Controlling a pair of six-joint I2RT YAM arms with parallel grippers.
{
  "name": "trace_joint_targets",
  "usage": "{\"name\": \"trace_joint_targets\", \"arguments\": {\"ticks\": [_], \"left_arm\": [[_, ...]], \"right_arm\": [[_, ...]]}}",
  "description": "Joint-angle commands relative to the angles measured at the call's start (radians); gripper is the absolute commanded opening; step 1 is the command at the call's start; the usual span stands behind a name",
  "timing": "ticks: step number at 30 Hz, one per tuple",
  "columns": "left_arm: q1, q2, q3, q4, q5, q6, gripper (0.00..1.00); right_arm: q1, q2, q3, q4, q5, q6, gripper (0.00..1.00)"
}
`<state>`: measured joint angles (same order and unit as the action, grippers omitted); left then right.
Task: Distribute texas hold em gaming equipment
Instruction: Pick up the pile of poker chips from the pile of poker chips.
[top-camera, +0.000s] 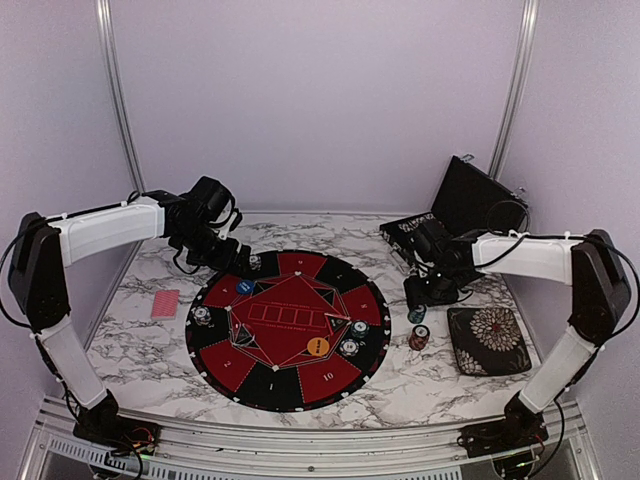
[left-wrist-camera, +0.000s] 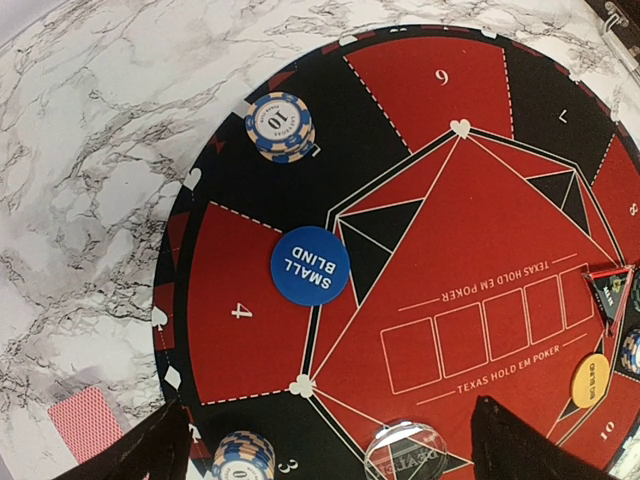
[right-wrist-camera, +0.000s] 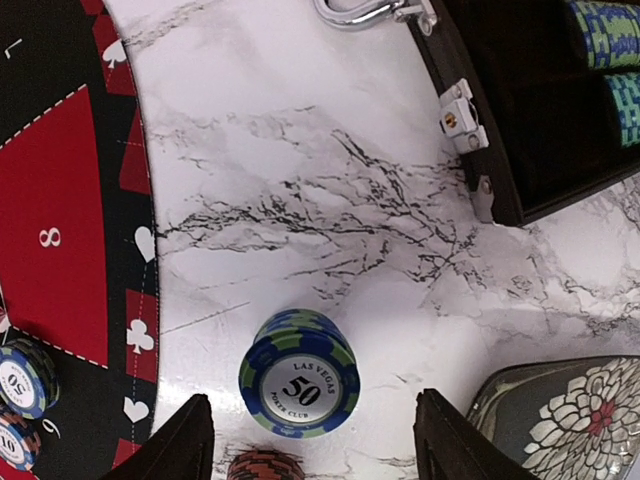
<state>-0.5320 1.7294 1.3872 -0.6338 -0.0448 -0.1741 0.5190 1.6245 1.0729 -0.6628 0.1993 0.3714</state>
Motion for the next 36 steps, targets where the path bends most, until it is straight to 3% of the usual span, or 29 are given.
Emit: {"name": "trace_joint_targets", "arguments": {"ticks": [1,17,36], "left_arm": [[0.000,0.014,-0.008,0.006,0.006,0.007,0.99],[0.001,0.014,-0.010,0.005,0.005,0.009,0.99],[0.003,0.012,-0.011,0.005,0.007,0.008,0.99]], "right_arm": [[-0.016,-0.005,-0.008,0.044,-0.026,-0.016,0.66],[-0.043,0.081,-0.021,0.110,-0.054,-0.025,0.65],[-0.045,0.098,-0.046,0.127,-0.056,-0.017,0.50]]}}
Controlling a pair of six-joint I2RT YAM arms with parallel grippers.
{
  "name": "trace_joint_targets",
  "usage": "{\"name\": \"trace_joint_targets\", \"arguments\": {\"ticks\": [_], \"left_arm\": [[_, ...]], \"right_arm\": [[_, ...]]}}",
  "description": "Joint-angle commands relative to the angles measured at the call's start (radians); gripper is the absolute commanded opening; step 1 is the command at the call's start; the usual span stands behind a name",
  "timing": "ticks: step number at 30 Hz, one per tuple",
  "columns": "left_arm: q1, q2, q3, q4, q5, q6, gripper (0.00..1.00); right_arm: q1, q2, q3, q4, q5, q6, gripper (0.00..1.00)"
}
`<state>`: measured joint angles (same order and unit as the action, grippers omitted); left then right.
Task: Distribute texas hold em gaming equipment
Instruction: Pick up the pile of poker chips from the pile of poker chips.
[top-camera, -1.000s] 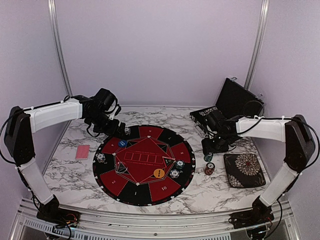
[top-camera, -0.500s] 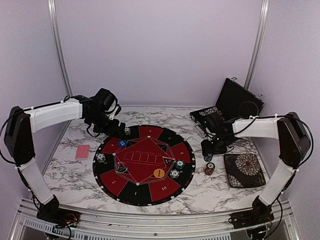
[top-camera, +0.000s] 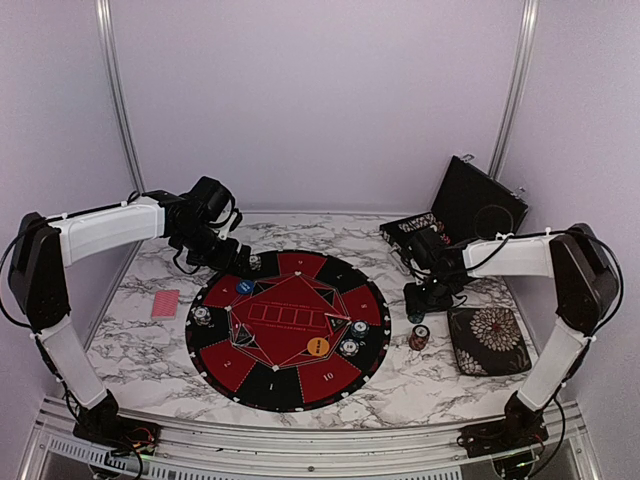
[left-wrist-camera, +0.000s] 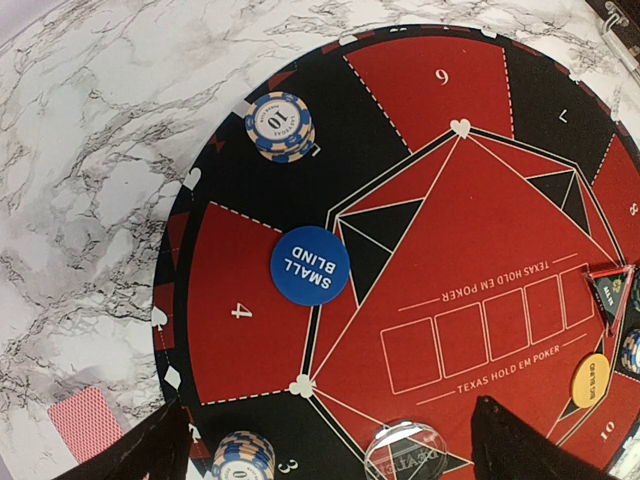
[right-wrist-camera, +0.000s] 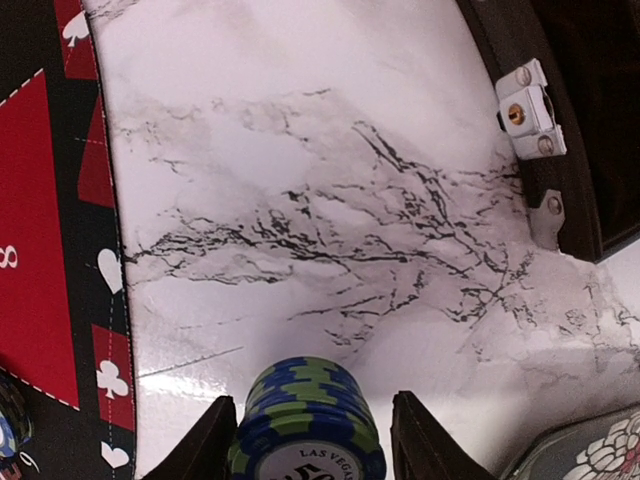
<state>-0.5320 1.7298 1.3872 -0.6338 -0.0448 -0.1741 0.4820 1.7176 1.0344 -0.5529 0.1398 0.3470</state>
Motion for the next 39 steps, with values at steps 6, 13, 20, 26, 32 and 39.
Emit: {"name": "trace_joint_targets", "arguments": {"ticks": [6,13,20,26,32,39], "left_arm": [[0.003,0.013,-0.011,0.005,0.008,0.009,0.99],[0.003,0.014,-0.011,0.005,0.008,0.010,0.99],[0.003,0.015,-0.011,0.005,0.008,0.010,0.99],[0.003,0.015,-0.011,0.005,0.011,0.009,0.99],[0.003,0.015,-0.011,0.005,0.012,0.010,0.99],[0.003,0.014,-0.011,0.006,0.011,0.010,0.99]], "right_arm": [[-0.008,0.004,-0.013,0.018,0.005,0.011,0.45],[-0.008,-0.006,0.000,0.002,0.013,0.010,0.42],[-0.007,-0.020,0.013,-0.009,0.014,0.006,0.46],[-0.008,-0.034,0.019,-0.017,0.012,0.008,0.49],[-0.005,-0.039,0.027,-0.021,0.009,0.010,0.48],[0.003,-0.037,0.035,-0.024,0.011,0.011,0.46]]}}
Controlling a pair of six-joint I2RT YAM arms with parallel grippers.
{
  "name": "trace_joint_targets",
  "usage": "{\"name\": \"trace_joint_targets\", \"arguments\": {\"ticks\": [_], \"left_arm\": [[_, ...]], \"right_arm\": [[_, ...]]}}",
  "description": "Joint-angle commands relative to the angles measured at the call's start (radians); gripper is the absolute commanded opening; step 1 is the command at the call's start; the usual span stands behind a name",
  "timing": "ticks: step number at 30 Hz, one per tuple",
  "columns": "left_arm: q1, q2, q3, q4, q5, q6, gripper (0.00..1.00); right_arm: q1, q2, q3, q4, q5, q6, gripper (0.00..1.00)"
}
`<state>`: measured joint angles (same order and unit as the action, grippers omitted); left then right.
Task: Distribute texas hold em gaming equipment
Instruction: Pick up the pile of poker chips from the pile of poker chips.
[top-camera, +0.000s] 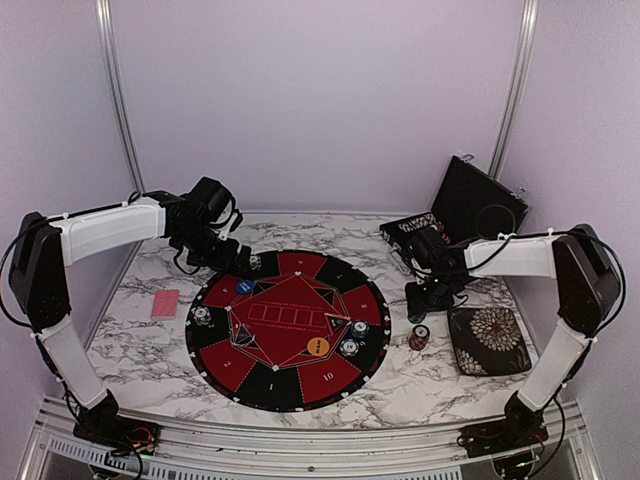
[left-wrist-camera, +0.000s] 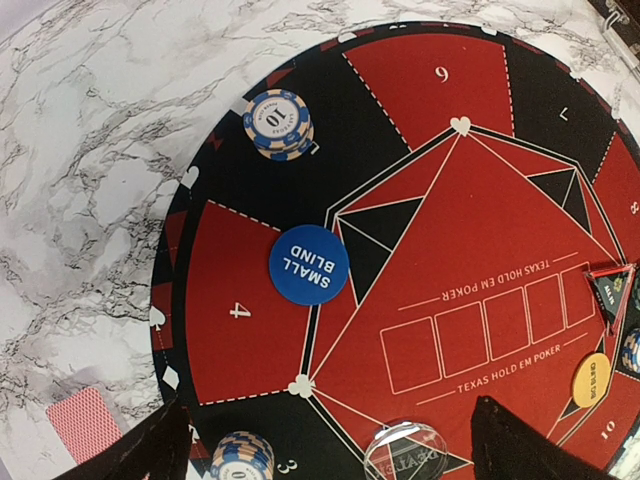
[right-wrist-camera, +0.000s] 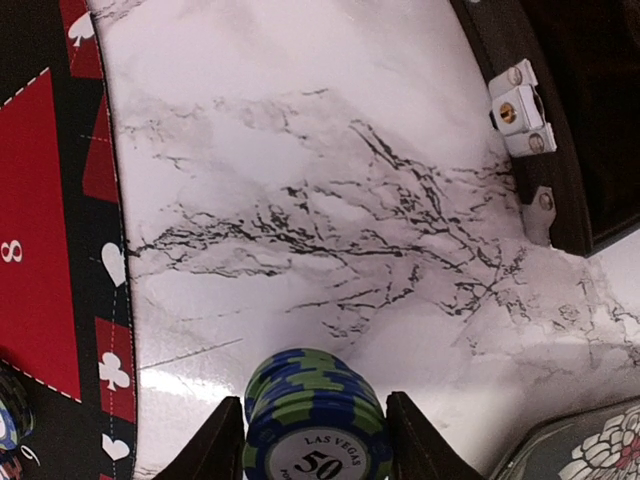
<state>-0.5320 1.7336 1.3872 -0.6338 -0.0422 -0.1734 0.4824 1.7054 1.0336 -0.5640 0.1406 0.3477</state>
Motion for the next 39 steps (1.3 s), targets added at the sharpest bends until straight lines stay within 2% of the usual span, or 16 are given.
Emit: {"name": "trace_joint_targets", "arguments": {"ticks": [1,25,39], "left_arm": [[0.003,0.011,-0.011,0.005,0.008,0.009,0.99],[0.003,0.007,-0.013,0.006,0.013,0.009,0.99],[0.003,0.007,-0.013,0.005,0.015,0.009,0.99]], "right_arm": [[0.003,-0.024,0.036,-0.013,0.008,0.011,0.45],[0.003,-0.020,0.002,0.001,0.009,0.020,0.44],[0.004,-0.011,0.002,0.004,0.009,0.017,0.48]]}}
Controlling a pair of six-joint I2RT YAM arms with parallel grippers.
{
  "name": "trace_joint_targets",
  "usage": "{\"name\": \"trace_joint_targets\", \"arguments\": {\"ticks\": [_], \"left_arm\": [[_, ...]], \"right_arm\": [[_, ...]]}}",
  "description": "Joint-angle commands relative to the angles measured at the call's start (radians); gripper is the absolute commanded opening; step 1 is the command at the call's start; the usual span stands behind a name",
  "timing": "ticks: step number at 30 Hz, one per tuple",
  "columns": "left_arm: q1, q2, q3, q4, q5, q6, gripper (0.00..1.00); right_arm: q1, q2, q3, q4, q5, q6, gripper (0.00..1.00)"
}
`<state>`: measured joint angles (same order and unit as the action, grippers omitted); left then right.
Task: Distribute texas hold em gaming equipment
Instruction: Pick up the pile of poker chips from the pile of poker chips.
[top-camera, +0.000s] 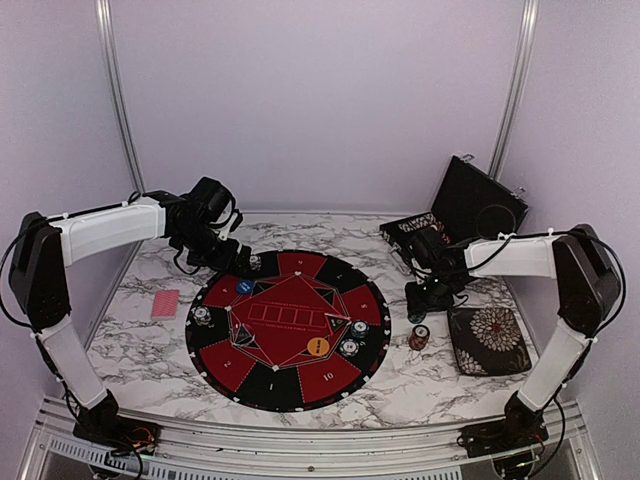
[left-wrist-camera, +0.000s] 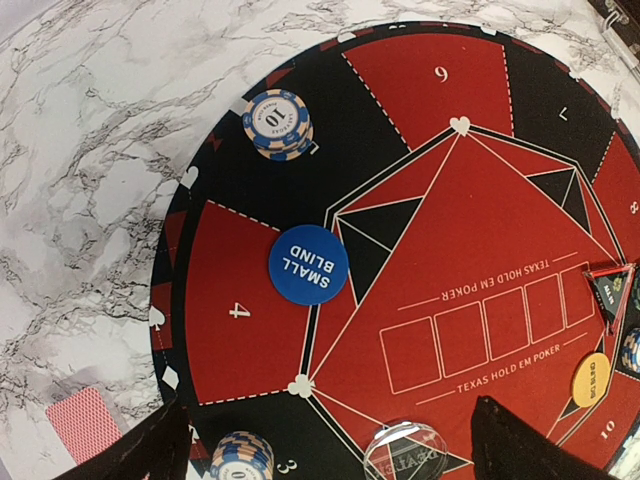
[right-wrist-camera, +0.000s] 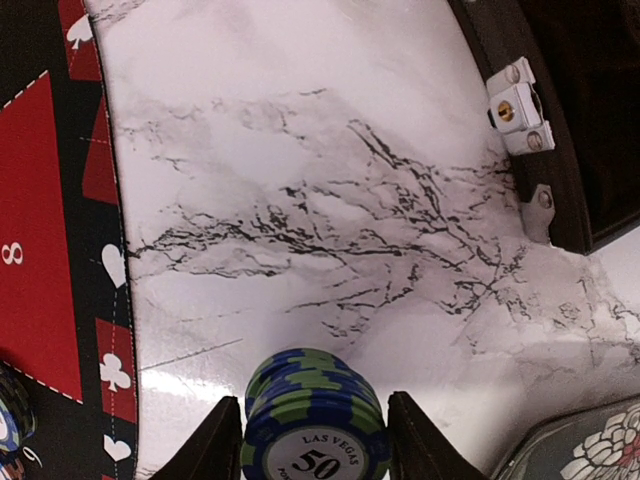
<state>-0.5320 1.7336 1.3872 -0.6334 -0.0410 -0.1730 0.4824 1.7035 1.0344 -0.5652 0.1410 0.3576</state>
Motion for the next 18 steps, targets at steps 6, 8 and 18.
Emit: {"name": "trace_joint_targets", "arguments": {"ticks": [6,8,18], "left_arm": [[0.003,0.010,-0.012,0.005,0.013,0.007,0.99],[0.003,0.010,-0.011,0.006,0.013,0.008,0.99],[0.003,0.012,-0.011,0.005,0.015,0.008,0.99]], "right_arm": [[0.004,-0.006,-0.002,0.008,0.009,0.008,0.48],[0.004,-0.003,-0.002,0.009,0.010,0.010,0.48],[0.003,0.007,-0.004,0.011,0.007,0.008,0.48]]}}
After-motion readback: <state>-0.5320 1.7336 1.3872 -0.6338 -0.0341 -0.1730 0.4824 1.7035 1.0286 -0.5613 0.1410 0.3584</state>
